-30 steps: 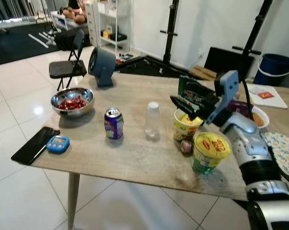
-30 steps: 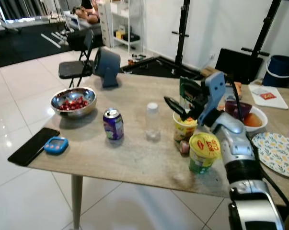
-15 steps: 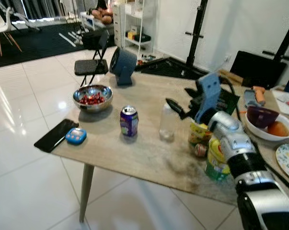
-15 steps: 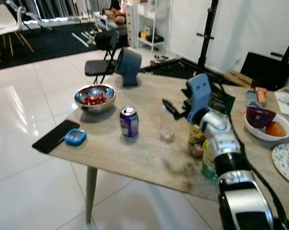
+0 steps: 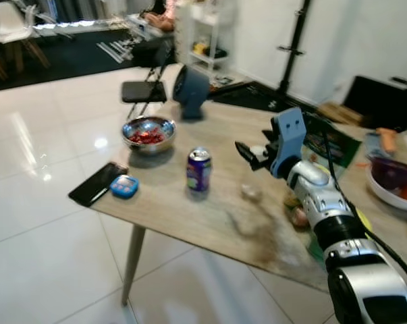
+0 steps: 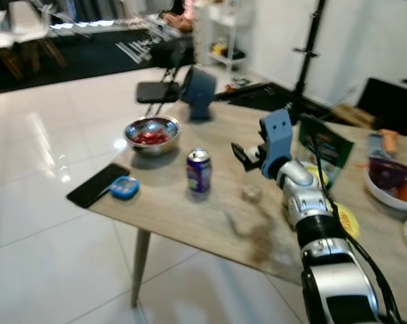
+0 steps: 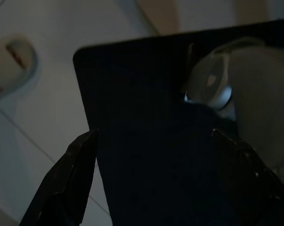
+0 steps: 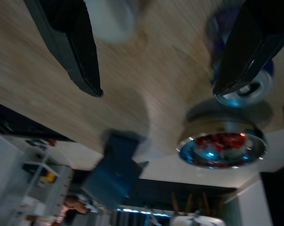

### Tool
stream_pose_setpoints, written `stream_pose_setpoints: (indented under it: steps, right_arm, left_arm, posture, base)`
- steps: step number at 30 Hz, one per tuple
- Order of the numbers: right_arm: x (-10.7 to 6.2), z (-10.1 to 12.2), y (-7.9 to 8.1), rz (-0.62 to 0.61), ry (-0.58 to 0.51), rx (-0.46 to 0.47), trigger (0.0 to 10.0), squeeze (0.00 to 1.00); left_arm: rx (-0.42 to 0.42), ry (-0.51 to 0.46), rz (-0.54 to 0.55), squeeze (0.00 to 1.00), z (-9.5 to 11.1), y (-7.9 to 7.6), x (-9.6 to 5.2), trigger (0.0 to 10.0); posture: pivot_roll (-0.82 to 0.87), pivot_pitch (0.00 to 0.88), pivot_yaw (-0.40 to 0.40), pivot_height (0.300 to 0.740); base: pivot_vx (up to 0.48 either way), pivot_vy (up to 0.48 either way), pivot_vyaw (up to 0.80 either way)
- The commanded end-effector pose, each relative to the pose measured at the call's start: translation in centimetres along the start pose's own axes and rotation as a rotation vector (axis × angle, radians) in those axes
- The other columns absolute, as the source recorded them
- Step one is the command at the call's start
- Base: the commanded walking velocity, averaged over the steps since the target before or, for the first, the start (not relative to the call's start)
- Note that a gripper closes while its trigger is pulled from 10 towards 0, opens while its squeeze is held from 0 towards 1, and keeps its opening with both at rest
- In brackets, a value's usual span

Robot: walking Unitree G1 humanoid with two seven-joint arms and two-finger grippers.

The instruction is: Restocking fridge

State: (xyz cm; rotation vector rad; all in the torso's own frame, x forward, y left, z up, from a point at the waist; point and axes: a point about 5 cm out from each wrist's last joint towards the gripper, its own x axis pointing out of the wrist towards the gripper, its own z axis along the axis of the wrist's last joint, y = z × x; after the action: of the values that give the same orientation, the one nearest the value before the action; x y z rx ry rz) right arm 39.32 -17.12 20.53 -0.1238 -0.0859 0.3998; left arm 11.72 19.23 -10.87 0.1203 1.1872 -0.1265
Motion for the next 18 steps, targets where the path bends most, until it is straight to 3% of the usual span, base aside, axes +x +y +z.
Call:
stream_pose_setpoints:
  steps: [1, 11, 18]
  right_arm:
    - [0.1, -0.4, 0.1, -0.019, 0.012, -0.007, 10.0, 0.00]
    - [0.3, -0.4, -0.3, -0.106, 0.021, -0.024, 10.0, 0.00]
    - [0.5, -1.0, -1.0, -0.197, 0.104, -0.057, 10.0, 0.00]
  left_arm:
    - [0.011, 0.007, -0.027, 0.00, -0.1, -0.7, 0.1, 10.0]
    - [0.009, 0.010, -0.027, 0.00, -0.2, -0.7, 0.1, 10.0]
    - [0.008, 0.014, -0.026, 0.00, -0.4, -0.7, 0.1, 10.0]
  posture:
    - [-0.02, 0.000, -0.031, 0.740]
    - [-0.01, 0.000, -0.030, 0.740]
    - [-0.01, 0.000, -0.032, 0.740]
  base:
    - [0.000, 0.000, 0.44]
    - [0.000, 0.000, 0.04]
    - [0.000, 0.000, 0.00]
